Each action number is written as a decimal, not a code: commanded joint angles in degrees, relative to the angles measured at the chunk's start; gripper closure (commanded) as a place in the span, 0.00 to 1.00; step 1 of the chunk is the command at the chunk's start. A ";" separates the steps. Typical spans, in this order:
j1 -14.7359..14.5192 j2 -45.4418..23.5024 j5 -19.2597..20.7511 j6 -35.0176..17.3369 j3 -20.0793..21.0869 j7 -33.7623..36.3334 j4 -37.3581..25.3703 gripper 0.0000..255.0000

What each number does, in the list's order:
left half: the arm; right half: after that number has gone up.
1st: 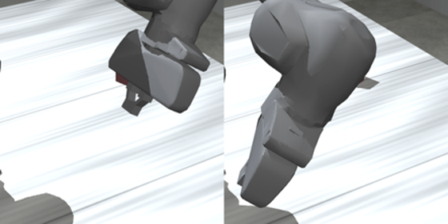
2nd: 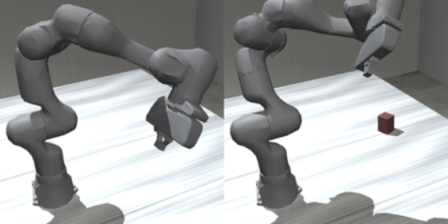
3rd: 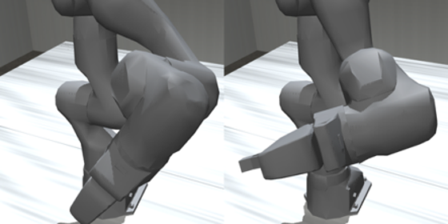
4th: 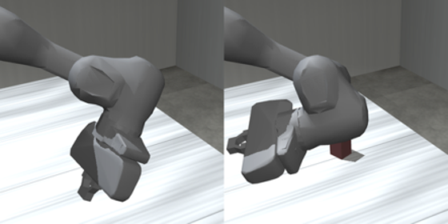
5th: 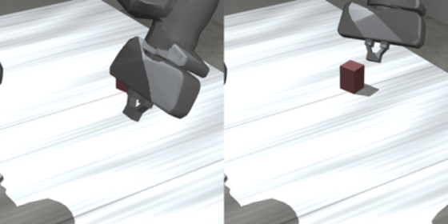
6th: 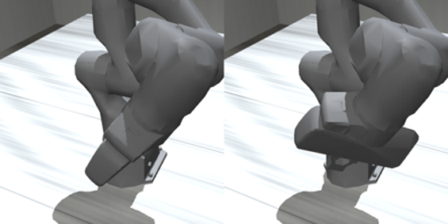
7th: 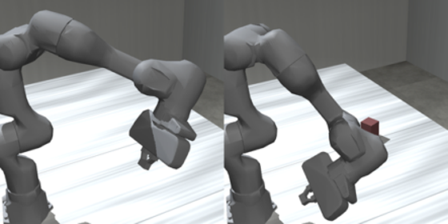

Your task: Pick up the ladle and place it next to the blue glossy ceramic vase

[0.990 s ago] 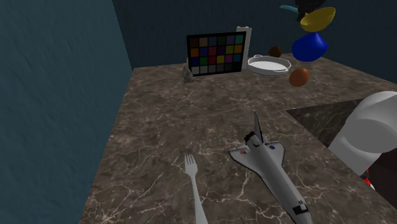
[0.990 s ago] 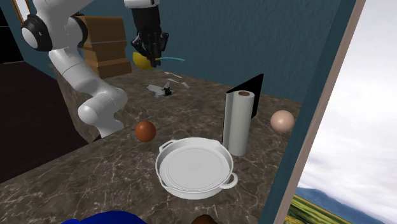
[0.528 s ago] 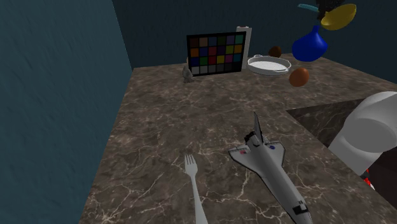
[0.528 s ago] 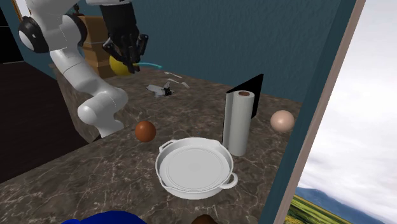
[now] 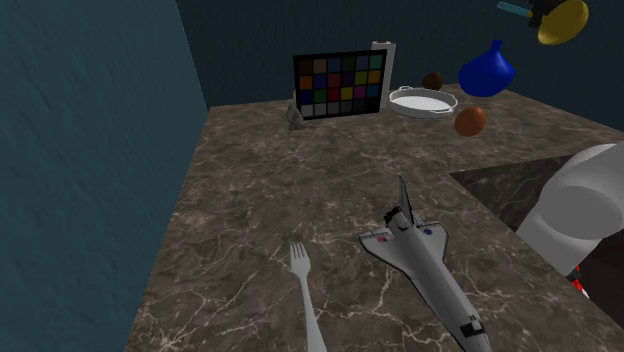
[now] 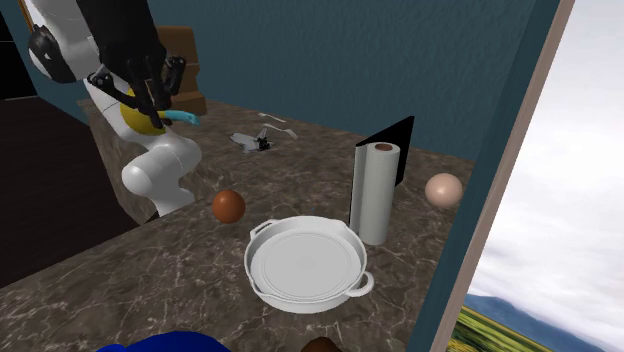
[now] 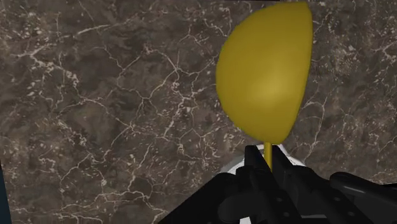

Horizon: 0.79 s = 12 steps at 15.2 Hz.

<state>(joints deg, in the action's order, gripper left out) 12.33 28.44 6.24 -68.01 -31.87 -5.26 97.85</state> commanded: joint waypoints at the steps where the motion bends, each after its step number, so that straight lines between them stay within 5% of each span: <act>1: -0.10 -2.10 0.71 0.06 -3.42 -3.85 -2.23 1.00; 7: -1.09 -11.01 -0.14 0.96 -15.05 -15.70 -11.36 1.00; 12: -0.30 -8.11 1.35 -3.11 -13.64 -14.48 -5.00 1.00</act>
<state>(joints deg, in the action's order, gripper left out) 11.87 19.91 7.31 -70.31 -45.54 -19.70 91.74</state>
